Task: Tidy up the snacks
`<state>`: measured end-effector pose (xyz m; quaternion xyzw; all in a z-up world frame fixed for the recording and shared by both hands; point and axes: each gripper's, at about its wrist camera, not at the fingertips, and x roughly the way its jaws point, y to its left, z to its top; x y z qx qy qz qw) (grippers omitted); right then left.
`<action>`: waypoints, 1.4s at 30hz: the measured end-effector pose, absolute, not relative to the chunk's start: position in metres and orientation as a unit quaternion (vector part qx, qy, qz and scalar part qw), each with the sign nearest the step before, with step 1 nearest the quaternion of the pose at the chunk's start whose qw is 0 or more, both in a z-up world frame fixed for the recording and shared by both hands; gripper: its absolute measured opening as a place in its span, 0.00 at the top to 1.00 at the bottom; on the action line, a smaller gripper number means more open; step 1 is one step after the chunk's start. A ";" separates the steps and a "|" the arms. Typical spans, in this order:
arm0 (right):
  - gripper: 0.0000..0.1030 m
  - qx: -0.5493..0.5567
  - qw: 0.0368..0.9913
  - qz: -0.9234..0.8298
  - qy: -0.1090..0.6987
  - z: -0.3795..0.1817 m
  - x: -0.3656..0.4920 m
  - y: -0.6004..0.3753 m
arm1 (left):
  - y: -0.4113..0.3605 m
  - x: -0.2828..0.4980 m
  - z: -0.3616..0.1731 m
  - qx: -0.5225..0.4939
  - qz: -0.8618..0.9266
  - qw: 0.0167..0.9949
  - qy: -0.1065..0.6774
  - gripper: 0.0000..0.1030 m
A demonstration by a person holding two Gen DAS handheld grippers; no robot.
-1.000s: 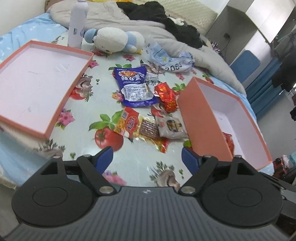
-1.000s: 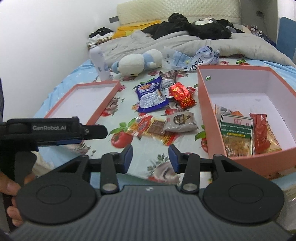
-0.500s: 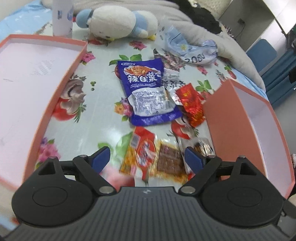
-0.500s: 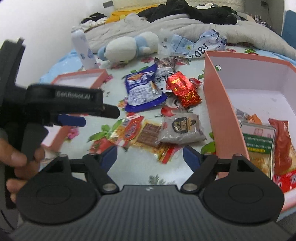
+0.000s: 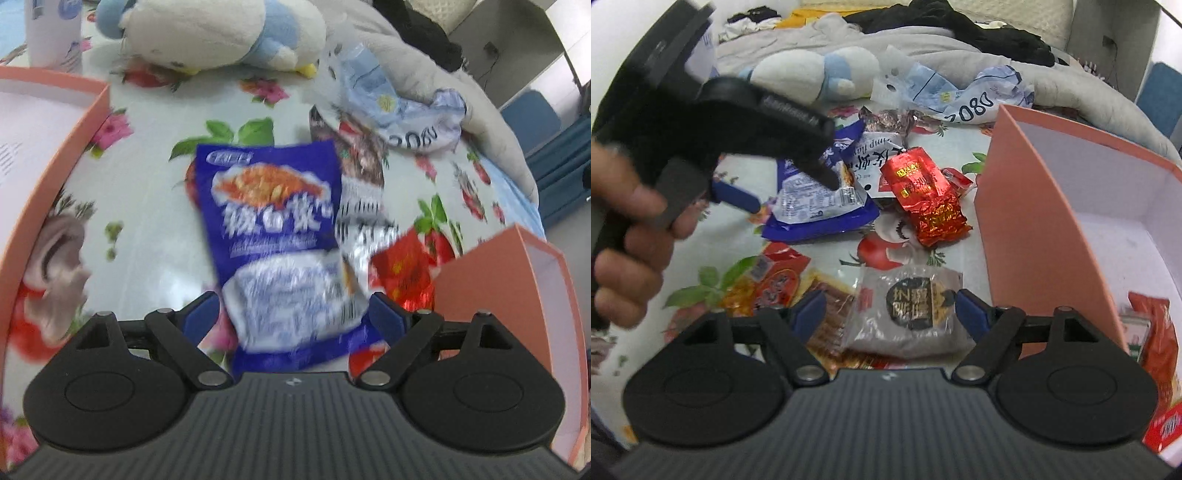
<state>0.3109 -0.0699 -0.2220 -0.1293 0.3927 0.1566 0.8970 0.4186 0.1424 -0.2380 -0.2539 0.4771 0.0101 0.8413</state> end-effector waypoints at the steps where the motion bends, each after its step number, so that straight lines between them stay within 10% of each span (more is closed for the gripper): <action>1: 0.24 -0.139 0.896 0.154 0.392 -0.226 0.313 -0.067 | 0.142 0.422 -0.239 -0.252 0.014 0.844 0.474 0.12; 16: 0.32 -0.113 0.894 0.150 0.406 -0.243 0.323 -0.068 | 0.123 0.455 -0.252 -0.200 0.039 0.868 0.453 0.12; 30: 0.56 -0.107 0.886 0.172 0.417 -0.230 0.306 -0.074 | 0.101 0.413 -0.247 -0.140 0.015 0.871 0.470 0.46; 42: 0.57 -0.069 0.895 0.189 0.397 -0.188 0.278 -0.100 | 0.103 0.341 -0.201 -0.184 0.020 0.869 0.458 0.49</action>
